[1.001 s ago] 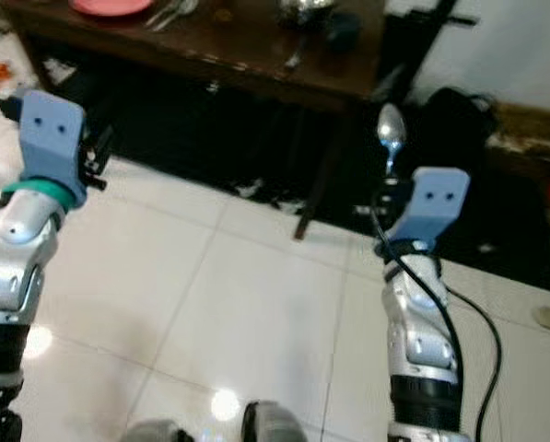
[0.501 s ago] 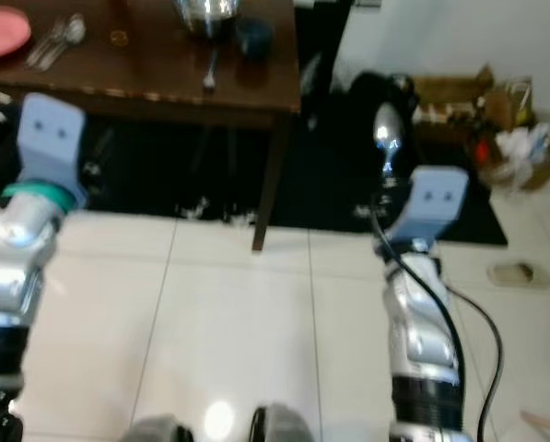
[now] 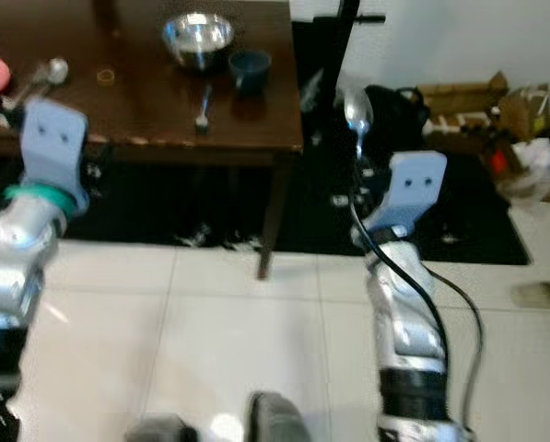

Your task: Setting the table

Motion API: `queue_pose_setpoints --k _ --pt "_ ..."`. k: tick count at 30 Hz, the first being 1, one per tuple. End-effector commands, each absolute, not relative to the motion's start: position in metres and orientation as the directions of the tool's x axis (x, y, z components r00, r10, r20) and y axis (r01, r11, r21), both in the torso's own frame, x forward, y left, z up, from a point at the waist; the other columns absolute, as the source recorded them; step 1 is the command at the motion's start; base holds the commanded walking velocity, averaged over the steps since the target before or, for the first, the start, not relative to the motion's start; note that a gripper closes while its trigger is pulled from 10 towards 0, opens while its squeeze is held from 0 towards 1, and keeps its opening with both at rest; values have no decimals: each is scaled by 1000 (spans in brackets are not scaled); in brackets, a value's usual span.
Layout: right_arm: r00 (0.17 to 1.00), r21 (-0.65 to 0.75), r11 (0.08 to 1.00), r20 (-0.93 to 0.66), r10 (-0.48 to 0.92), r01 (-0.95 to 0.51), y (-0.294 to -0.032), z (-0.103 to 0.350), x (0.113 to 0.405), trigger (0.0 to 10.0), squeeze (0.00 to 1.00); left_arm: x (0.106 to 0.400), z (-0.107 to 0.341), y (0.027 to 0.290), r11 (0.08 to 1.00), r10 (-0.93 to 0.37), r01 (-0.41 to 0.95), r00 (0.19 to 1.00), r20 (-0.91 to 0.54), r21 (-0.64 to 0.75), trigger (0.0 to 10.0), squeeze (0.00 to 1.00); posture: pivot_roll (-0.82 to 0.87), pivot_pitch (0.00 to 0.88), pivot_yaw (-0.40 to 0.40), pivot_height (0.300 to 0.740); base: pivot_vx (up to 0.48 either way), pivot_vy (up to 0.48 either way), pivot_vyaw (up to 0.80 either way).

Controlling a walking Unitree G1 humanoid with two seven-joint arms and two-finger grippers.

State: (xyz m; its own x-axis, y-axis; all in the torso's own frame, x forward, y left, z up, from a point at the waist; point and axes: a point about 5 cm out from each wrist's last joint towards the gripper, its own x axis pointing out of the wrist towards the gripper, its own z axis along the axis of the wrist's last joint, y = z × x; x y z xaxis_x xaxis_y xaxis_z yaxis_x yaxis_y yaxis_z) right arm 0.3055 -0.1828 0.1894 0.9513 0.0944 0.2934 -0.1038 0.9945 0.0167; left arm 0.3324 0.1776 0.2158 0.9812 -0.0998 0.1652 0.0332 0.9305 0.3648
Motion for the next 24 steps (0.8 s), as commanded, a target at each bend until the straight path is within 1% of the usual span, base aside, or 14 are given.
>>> queue_pose_setpoints --k 1,4,5,6,8,9,10,18,21,22,23,24 --pt "948 24 991 296 116 -129 -174 190 306 10000 0 330 214 183 926 -86 19 983 162 377 10000 0 63 34 21 740 461 0 0" --pt "947 38 989 296 126 -143 -169 190 308 10000 0 330 214 183 926 -88 21 983 163 378 10000 0 67 35 21 740 461 0 0" --pt "944 40 982 285 166 -185 -160 189 308 10000 0 330 214 182 925 -90 22 983 163 379 10000 0 67 34 21 740 461 0 0" --pt "944 40 982 285 166 -185 -160 189 308 10000 0 330 214 182 925 -90 22 983 163 379 10000 0 67 34 21 740 461 0 0" --pt "940 17 966 235 247 -258 -146 181 308 10000 0 330 214 182 924 -94 25 982 163 381 10000 0 67 37 20 740 461 0 0" --pt "940 17 966 235 247 -258 -146 181 308 10000 0 330 214 182 924 -94 25 982 163 381 10000 0 67 37 20 740 461 0 0" --pt "940 11 960 203 273 -281 -141 176 309 10000 0 329 214 181 924 -97 28 982 164 380 10000 0 65 38 19 740 461 0 0" --pt "940 10 955 177 292 -298 -137 173 310 10000 0 329 214 179 924 -103 33 981 166 380 10000 0 65 39 17 740 461 0 0" --pt "949 -75 947 14 314 -312 -142 152 310 10000 0 326 213 175 915 -153 76 974 168 395 10000 0 64 40 13 740 461 0 0" --pt "949 -75 947 14 314 -312 -142 152 310 10000 0 326 213 175 915 -153 76 974 168 395 10000 0 64 40 13 740 461 0 0" --pt "952 -94 948 -44 302 -305 -148 144 309 10000 0 325 213 174 913 -167 88 972 168 398 10000 0 63 41 11 740 461 0 0" --pt "952 -94 948 -44 302 -305 -148 144 309 10000 0 325 213 174 913 -167 88 972 168 398 10000 0 63 41 11 740 461 0 0"
